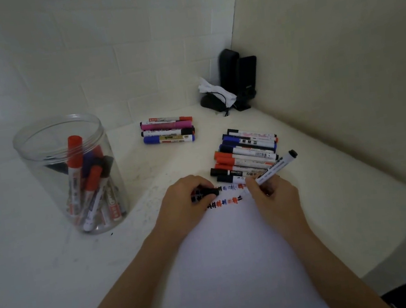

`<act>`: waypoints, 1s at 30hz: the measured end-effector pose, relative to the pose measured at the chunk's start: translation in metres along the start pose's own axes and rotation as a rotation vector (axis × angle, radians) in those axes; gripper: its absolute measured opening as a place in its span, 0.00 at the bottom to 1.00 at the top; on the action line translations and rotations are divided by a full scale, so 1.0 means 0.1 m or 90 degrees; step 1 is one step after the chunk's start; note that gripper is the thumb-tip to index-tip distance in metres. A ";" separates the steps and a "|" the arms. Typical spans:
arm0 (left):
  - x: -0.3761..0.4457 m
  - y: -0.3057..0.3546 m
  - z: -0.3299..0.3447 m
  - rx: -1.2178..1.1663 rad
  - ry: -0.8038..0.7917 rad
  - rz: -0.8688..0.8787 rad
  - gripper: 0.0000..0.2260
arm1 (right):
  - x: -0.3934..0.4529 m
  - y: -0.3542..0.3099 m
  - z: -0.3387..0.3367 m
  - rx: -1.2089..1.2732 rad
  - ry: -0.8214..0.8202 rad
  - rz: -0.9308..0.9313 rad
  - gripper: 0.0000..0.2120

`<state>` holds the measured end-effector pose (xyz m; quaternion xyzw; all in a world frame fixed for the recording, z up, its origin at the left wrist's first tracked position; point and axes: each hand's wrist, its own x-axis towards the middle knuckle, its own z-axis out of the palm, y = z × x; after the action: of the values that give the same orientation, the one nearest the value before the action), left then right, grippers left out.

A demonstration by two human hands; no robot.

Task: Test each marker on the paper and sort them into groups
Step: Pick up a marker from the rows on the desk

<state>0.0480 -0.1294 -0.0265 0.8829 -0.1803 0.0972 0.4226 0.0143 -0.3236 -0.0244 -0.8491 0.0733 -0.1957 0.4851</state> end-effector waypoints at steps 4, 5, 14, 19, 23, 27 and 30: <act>-0.01 -0.01 0.00 -0.011 0.007 0.000 0.06 | -0.01 -0.04 0.00 0.002 -0.010 -0.003 0.11; -0.01 -0.01 0.00 -0.014 0.005 -0.006 0.06 | -0.01 -0.04 0.00 0.003 -0.009 -0.001 0.10; -0.01 -0.01 0.00 -0.011 0.004 0.004 0.06 | 0.00 -0.02 0.01 0.016 0.007 0.016 0.10; 0.00 0.02 -0.05 -0.077 0.036 -0.022 0.06 | 0.04 -0.02 -0.02 0.092 0.047 0.076 0.18; -0.03 0.05 -0.13 -0.211 0.134 -0.094 0.06 | 0.04 -0.11 -0.04 0.143 0.075 0.109 0.08; -0.22 0.12 -0.16 -0.277 0.098 -0.115 0.07 | 0.03 -0.22 -0.09 0.209 0.036 0.150 0.08; -0.34 0.07 -0.18 -0.302 0.096 -0.129 0.08 | -0.07 -0.39 -0.08 0.305 -0.017 0.157 0.06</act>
<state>0.0133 -0.1111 -0.0213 0.7631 -0.0772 0.0750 0.6372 0.0021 -0.3082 0.0106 -0.6971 0.1215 -0.1356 0.6934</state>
